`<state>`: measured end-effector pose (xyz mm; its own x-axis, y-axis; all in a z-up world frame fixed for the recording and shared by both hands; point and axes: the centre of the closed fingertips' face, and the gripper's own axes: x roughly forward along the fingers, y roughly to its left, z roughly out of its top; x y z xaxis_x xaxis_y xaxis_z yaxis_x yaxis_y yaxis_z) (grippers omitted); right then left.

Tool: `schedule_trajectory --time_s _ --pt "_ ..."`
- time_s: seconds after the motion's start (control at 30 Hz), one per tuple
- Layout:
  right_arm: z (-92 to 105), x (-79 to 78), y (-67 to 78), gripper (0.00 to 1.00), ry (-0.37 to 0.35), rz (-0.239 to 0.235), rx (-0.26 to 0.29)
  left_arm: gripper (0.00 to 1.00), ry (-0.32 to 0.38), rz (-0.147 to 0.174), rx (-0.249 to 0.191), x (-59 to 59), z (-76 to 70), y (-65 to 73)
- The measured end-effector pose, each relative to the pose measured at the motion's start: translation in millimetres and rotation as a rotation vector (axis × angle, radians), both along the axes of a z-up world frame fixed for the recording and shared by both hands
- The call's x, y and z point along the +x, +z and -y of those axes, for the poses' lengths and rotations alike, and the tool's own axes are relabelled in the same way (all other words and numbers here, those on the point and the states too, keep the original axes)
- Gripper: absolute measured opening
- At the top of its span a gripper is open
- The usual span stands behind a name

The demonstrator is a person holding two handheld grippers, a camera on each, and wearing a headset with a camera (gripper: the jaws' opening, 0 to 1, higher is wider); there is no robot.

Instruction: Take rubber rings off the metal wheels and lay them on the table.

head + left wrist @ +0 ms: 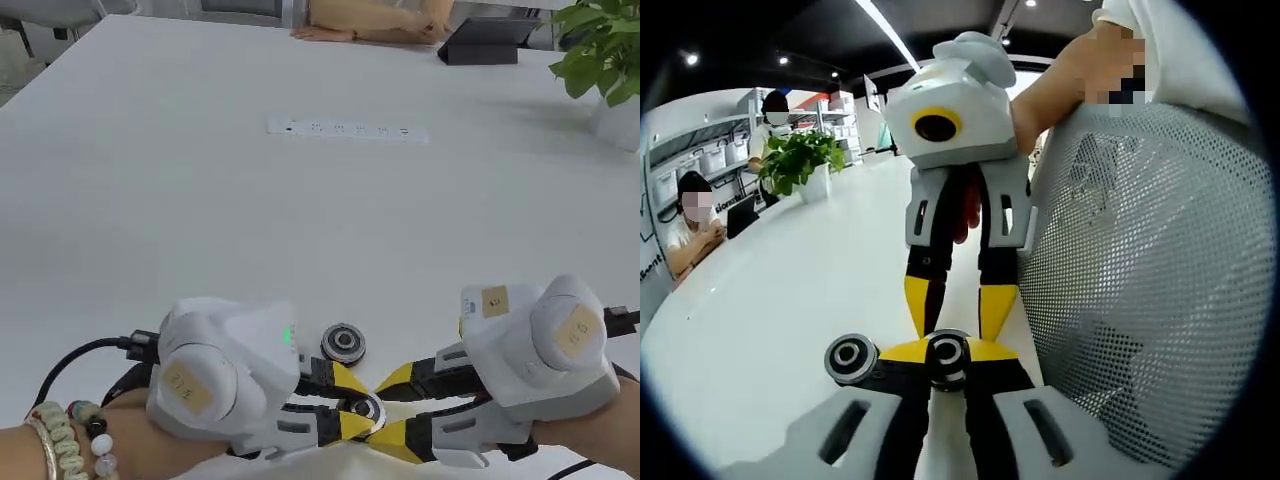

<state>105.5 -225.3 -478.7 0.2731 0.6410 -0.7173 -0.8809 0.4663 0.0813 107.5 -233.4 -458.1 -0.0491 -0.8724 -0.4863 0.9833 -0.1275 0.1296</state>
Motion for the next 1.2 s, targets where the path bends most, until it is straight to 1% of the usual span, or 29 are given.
schedule_trajectory --time_s 0.1,0.2,0.3,0.33,0.37,0.4,0.43,0.47,0.53,0.57,0.63,0.73,0.8,0.83,0.87,0.9,0.93,0.97,1.03,1.1,1.2 --pt "0.2 0.3 0.3 0.22 0.001 0.002 -0.002 0.06 0.003 -0.007 -0.01 0.5 -0.3 0.2" --pt "0.9 0.3 0.2 0.22 0.0 0.0 -0.001 0.07 0.01 -0.023 -0.019 1.3 -0.6 0.4" --pt "2.2 0.7 0.1 0.21 -0.003 -0.003 0.0 0.08 0.018 -0.026 -0.024 2.5 -1.4 0.4" --pt "2.3 0.6 0.1 0.2 -0.004 -0.005 0.0 0.09 0.03 -0.034 -0.023 4.4 -2.4 -0.1" --pt "2.6 0.5 0.0 0.2 -0.005 -0.007 0.001 0.11 0.05 -0.063 -0.03 6.6 -3.2 -0.4" --pt "2.6 0.5 0.0 0.2 -0.005 -0.007 0.001 0.12 0.065 -0.079 -0.035 8.4 -4.1 -0.7" --pt "2.8 0.5 0.0 0.2 -0.006 -0.009 0.002 0.13 0.068 -0.086 -0.039 10.6 -5.1 -0.9" --pt "2.9 0.5 -0.1 0.2 -0.007 -0.01 0.002 0.13 0.066 -0.093 -0.038 10.3 -5.8 -1.1" --pt "3.6 0.6 -0.1 0.18 -0.009 -0.012 0.002 0.08 0.045 -0.082 -0.041 5.8 -6.0 -1.1" --pt "4.0 0.7 -0.1 0.18 -0.009 -0.013 0.001 0.08 0.042 -0.08 -0.039 3.8 -5.1 -1.3" --pt "4.8 0.5 -0.4 0.17 -0.011 -0.016 0.001 0.07 0.041 -0.071 -0.038 4.8 -4.3 -1.3" --pt "5.6 0.3 -0.8 0.15 -0.01 -0.017 -0.004 0.07 0.05 -0.09 -0.038 5.6 -4.6 -1.7" --pt "6.3 0.2 -1.1 0.14 -0.01 -0.017 -0.009 0.07 0.05 -0.092 -0.039 5.9 -4.7 -1.7" --pt "8.4 -0.1 -2.5 0.1 -0.011 -0.021 -0.021 0.07 0.05 -0.091 -0.038 5.9 -4.6 -1.8" --pt "12.1 2.2 -4.6 0.05 -0.021 -0.013 -0.04 0.07 0.05 -0.091 -0.038 6.0 -4.6 -1.9" --pt "12.1 2.8 -4.7 0.02 -0.023 -0.015 -0.035 0.07 0.05 -0.091 -0.038 5.9 -4.5 -1.9" --pt "11.8 3.1 -4.4 0.02 -0.042 -0.031 -0.021 0.07 0.05 -0.091 -0.038 5.9 -4.5 -1.9" --pt "12.1 3.2 -4.8 0.01 -0.046 -0.036 -0.022 0.07 0.05 -0.091 -0.038 6.0 -4.5 -1.8" --pt "11.4 2.8 -5.4 0.01 -0.032 -0.022 -0.035 0.07 0.05 -0.09 -0.039 6.0 -4.6 -1.7" --pt "11.4 2.6 -6.2 0.01 -0.034 -0.025 -0.041 0.07 0.05 -0.091 -0.039 5.9 -4.8 -1.7" --pt "12.3 2.8 -7.7 0.01 -0.055 -0.043 -0.035 0.07 0.051 -0.095 -0.041 6.2 -5.0 -1.7"
